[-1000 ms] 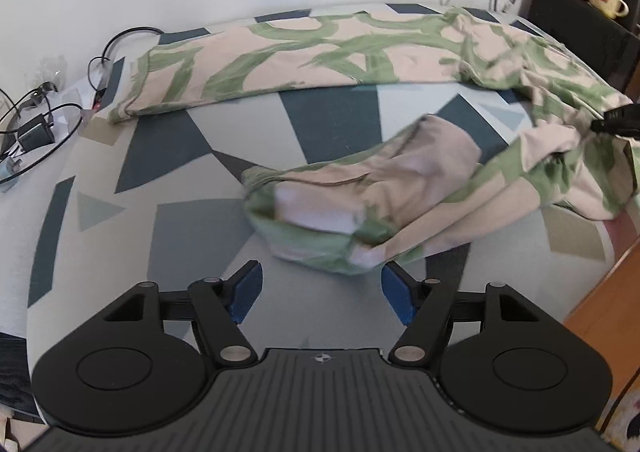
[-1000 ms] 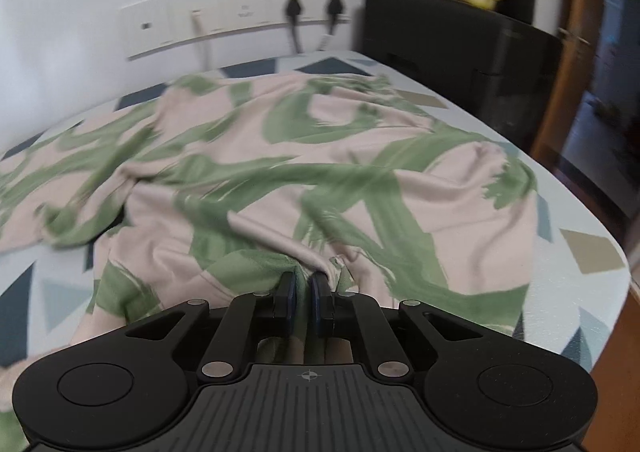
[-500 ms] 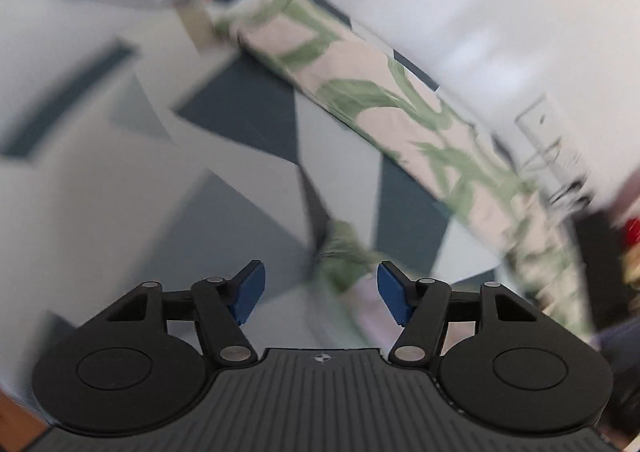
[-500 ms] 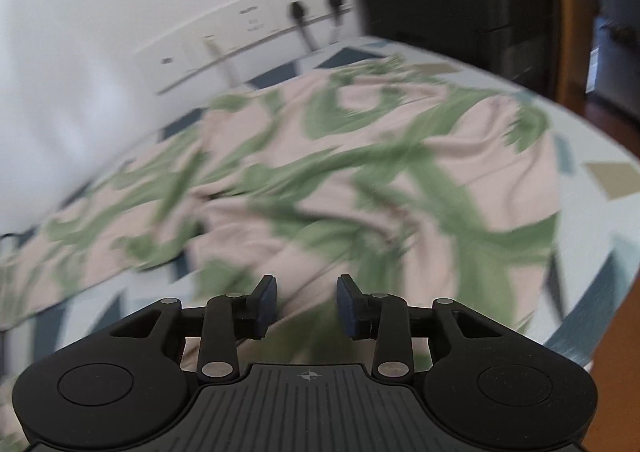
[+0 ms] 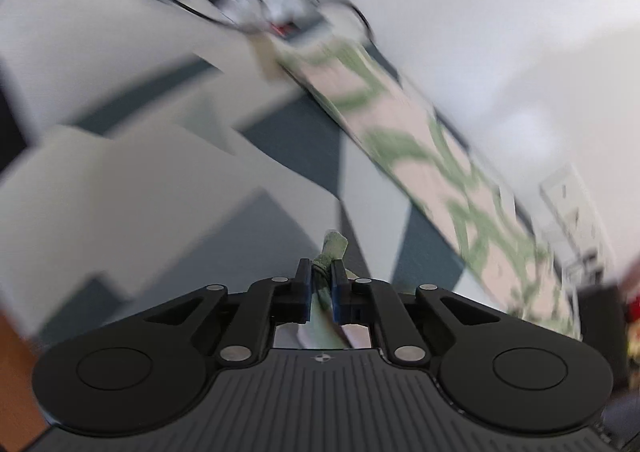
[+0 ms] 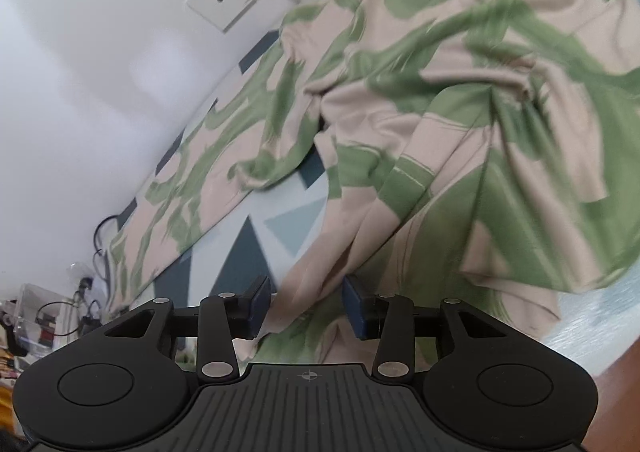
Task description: Fold clothes
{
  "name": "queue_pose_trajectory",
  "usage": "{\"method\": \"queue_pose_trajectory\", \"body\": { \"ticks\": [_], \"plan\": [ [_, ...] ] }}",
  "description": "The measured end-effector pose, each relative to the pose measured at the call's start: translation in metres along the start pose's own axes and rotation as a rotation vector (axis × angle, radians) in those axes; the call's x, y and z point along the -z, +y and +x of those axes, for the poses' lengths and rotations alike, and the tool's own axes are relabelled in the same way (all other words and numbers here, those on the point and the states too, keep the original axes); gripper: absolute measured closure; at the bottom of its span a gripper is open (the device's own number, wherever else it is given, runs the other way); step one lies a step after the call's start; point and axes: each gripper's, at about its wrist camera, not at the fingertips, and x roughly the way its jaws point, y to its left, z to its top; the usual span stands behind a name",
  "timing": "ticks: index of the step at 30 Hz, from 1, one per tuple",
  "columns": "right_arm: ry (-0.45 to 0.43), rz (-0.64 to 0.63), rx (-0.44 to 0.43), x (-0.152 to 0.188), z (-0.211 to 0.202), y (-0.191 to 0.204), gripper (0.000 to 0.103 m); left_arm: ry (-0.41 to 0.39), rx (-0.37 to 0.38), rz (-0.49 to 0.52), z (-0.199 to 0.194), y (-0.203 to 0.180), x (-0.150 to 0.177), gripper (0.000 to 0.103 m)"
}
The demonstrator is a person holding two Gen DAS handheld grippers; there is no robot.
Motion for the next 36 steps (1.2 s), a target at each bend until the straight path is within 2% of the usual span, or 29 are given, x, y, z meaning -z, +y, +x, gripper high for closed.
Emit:
{"method": "queue_pose_trajectory", "body": {
  "ticks": [2,5,7,9,11,12,15,18,21,22,24,25,26,28,30,34,36],
  "plan": [
    [0.011,-0.007,-0.031,0.002,0.003,0.005,0.092,-0.062,-0.033,-0.001,-0.033,0.010,0.002,0.094],
    [0.025,-0.030,-0.063,0.003,0.002,0.017,0.099,-0.097,-0.025,-0.011,-0.070,0.025,0.006,0.094],
    [0.045,-0.049,-0.085,0.004,0.002,0.025,0.099,-0.070,-0.002,-0.046,-0.079,0.034,0.009,0.094],
    [0.074,-0.057,-0.096,0.004,0.003,0.032,0.093,-0.042,0.005,-0.080,-0.082,0.044,0.013,0.094],
    [0.124,-0.021,-0.099,0.007,0.008,0.034,0.072,-0.025,0.008,-0.112,-0.082,0.051,0.017,0.094],
    [0.141,-0.003,-0.104,0.008,0.010,0.035,0.069,-0.019,0.015,-0.126,-0.082,0.053,0.019,0.094],
    [0.157,0.008,-0.079,0.012,0.017,0.041,0.064,-0.024,0.043,-0.132,-0.086,0.053,0.021,0.094],
    [0.187,-0.002,-0.069,0.013,0.029,0.053,0.054,-0.066,0.080,-0.106,-0.098,0.048,0.023,0.094],
    [0.224,-0.006,-0.087,0.019,0.042,0.066,0.053,-0.098,0.120,-0.058,-0.111,0.038,0.027,0.094],
    [0.217,-0.009,-0.087,0.022,0.046,0.069,0.054,-0.103,0.132,-0.041,-0.114,0.034,0.028,0.094],
    [0.194,-0.001,-0.064,0.026,0.054,0.072,0.068,-0.101,0.135,-0.028,-0.120,0.031,0.030,0.094],
    [0.186,0.015,-0.055,0.027,0.058,0.071,0.088,-0.098,0.126,-0.034,-0.121,0.032,0.031,0.094],
    [0.177,0.040,-0.057,0.028,0.059,0.068,0.099,-0.092,0.108,-0.061,-0.122,0.036,0.031,0.094],
    [0.138,0.091,-0.105,0.027,0.048,0.059,0.101,-0.066,0.081,-0.160,-0.123,0.053,0.031,0.094],
    [0.071,0.082,-0.166,0.024,0.022,0.055,0.101,-0.049,0.078,-0.243,-0.124,0.068,0.031,0.094],
    [-0.056,0.137,-0.326,0.018,-0.042,0.041,0.101,-0.097,0.242,-0.154,-0.140,0.058,0.030,0.094],
    [-0.122,0.096,-0.368,0.008,-0.064,0.041,0.101,-0.112,0.297,-0.117,-0.142,0.047,0.026,0.094]
  ]
}}
